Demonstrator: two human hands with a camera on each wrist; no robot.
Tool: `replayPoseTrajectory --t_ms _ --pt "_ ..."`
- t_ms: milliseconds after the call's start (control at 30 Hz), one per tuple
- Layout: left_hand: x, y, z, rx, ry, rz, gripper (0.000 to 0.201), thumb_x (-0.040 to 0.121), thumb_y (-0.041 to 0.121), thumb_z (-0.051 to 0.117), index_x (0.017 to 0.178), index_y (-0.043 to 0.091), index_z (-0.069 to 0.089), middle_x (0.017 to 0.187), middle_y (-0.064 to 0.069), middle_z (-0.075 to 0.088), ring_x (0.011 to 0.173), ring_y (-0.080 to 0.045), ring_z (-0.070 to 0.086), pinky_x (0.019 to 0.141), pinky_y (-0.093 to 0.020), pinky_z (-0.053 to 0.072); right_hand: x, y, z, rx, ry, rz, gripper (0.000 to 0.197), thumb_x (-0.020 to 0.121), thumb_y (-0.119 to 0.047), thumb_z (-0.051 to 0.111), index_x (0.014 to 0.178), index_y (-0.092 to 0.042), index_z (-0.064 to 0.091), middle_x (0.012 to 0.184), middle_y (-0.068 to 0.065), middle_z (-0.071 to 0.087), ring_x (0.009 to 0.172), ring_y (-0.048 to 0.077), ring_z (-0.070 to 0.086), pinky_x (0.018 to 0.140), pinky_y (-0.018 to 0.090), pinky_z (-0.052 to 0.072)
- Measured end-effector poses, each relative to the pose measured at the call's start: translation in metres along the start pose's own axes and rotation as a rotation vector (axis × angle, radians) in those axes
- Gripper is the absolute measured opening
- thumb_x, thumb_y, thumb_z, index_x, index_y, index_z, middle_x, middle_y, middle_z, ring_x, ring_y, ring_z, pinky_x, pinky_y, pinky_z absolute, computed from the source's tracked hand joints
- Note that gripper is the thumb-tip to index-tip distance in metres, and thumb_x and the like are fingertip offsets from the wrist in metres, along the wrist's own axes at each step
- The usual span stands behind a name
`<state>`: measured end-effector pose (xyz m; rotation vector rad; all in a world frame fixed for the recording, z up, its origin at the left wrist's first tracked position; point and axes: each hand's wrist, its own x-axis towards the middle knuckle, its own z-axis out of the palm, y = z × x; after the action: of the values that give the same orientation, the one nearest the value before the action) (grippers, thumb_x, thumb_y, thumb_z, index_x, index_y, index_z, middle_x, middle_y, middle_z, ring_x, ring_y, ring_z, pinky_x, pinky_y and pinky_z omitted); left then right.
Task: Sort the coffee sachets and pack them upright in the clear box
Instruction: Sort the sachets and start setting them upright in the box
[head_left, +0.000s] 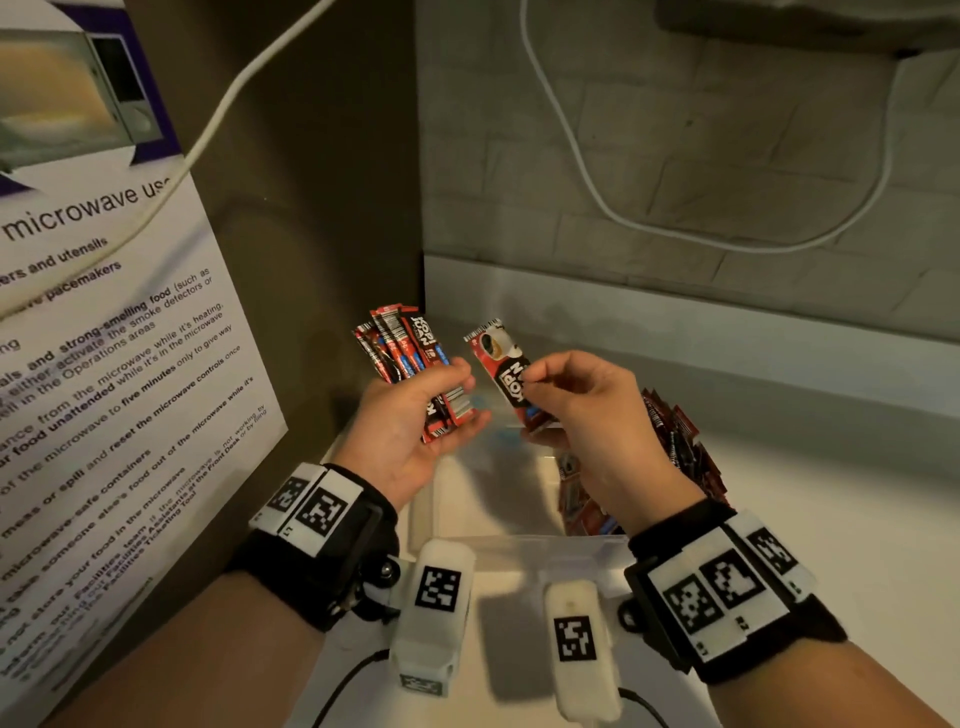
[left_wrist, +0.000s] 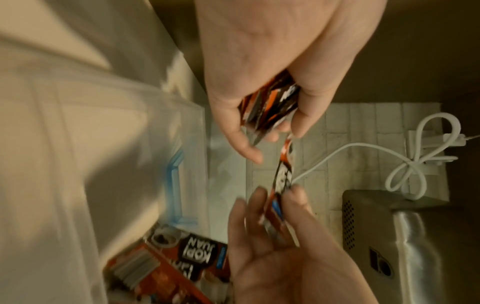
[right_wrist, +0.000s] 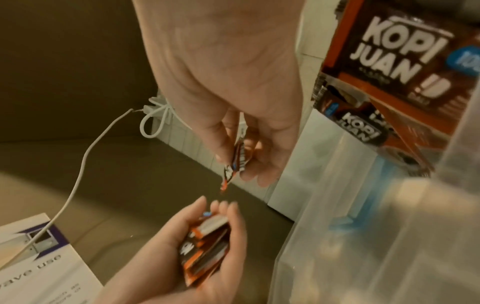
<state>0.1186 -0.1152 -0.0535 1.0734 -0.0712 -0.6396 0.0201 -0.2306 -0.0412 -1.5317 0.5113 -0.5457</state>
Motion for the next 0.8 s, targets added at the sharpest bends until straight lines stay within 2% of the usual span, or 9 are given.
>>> replayPoseTrajectory --t_ms 100,200,300,433,500,567,633,733,800 --pt "0.004 0.008 -0.011 0.038 0.021 0.016 0.011 0.082 0.004 0.071 0.088 0.009 0.063 0.076 -0.006 0.067 0.073 -0.015 0.068 0.071 -0.038 0.059 0.004 -0.006 -0.008 -0.279 -0.064 -0.082 0.027 0.083 0.007 0.062 0.087 -0.020 0.060 0.084 0.008 0.061 0.065 0.025 0.063 0.050 0.031 0.052" --pt "0.005 0.010 -0.018 0.130 -0.003 0.021 0.015 0.080 0.006 0.074 0.091 0.010 0.064 0.080 -0.004 0.068 0.080 -0.016 0.067 0.070 -0.036 0.059 0.008 -0.016 -0.016 -0.495 -0.163 -0.100 0.044 0.074 0.010 0.066 0.094 -0.028 0.056 0.088 0.016 0.065 0.059 0.019 0.055 0.046 0.026 0.045" --pt "0.002 0.007 -0.018 0.244 -0.083 -0.013 0.024 0.078 0.005 0.075 0.099 0.009 0.063 0.082 -0.005 0.069 0.079 -0.017 0.068 0.062 -0.034 0.058 0.012 -0.024 -0.015 -0.479 -0.161 -0.116 0.050 0.070 0.013 0.068 0.102 -0.024 0.057 0.079 0.019 0.068 0.047 0.008 0.049 0.045 0.019 0.038" --pt "-0.004 0.000 -0.011 0.300 -0.190 -0.058 0.035 0.072 -0.001 0.073 0.105 0.010 0.064 0.088 -0.008 0.073 0.075 -0.020 0.071 0.059 -0.033 0.057 0.017 -0.030 0.003 -0.219 -0.139 -0.138 0.047 0.073 0.016 0.067 0.110 -0.011 0.057 0.065 0.004 0.063 0.044 -0.001 0.053 0.043 0.012 0.039" --pt "-0.005 0.000 -0.008 0.261 -0.159 -0.019 0.031 0.078 -0.005 0.068 0.104 0.011 0.065 0.086 -0.008 0.073 0.072 -0.020 0.071 0.056 -0.032 0.058 0.020 -0.024 0.014 -0.108 -0.115 -0.101 0.037 0.075 0.012 0.069 0.103 -0.010 0.058 0.060 -0.004 0.064 0.049 0.002 0.058 0.047 0.017 0.045" --pt "-0.002 0.000 -0.008 0.218 -0.092 0.018 0.029 0.080 -0.005 0.067 0.103 0.011 0.066 0.085 -0.007 0.073 0.072 -0.020 0.071 0.056 -0.032 0.058 0.021 -0.013 0.023 -0.076 -0.095 -0.051 0.021 0.077 0.004 0.072 0.086 -0.013 0.062 0.061 -0.004 0.064 0.053 0.008 0.060 0.053 0.024 0.050" --pt "0.000 -0.001 -0.011 0.215 -0.028 0.032 0.024 0.080 -0.001 0.070 0.100 0.012 0.067 0.085 -0.007 0.073 0.074 -0.020 0.071 0.057 -0.033 0.058 0.024 -0.003 0.028 -0.076 -0.052 -0.016 0.021 0.079 -0.001 0.072 0.069 -0.016 0.060 0.059 -0.003 0.061 0.048 0.005 0.056 0.048 0.019 0.046" --pt "0.005 0.002 -0.022 0.154 0.090 0.027 0.013 0.082 0.006 0.072 0.091 0.014 0.065 0.082 -0.005 0.069 0.076 -0.017 0.068 0.070 -0.038 0.058 0.032 0.011 0.031 -0.056 0.046 0.024 0.023 0.078 0.002 0.071 0.066 -0.014 0.060 0.061 0.001 0.061 0.042 -0.002 0.050 0.042 0.013 0.039" --pt "0.011 0.005 -0.033 0.081 0.169 0.002 0.015 0.083 0.010 0.072 0.094 0.015 0.062 0.086 -0.005 0.068 0.081 -0.015 0.066 0.079 -0.039 0.056 0.041 0.023 0.032 -0.098 0.098 0.097 0.023 0.077 0.003 0.072 0.066 -0.014 0.060 0.070 0.007 0.065 0.056 0.010 0.060 0.053 0.024 0.050"
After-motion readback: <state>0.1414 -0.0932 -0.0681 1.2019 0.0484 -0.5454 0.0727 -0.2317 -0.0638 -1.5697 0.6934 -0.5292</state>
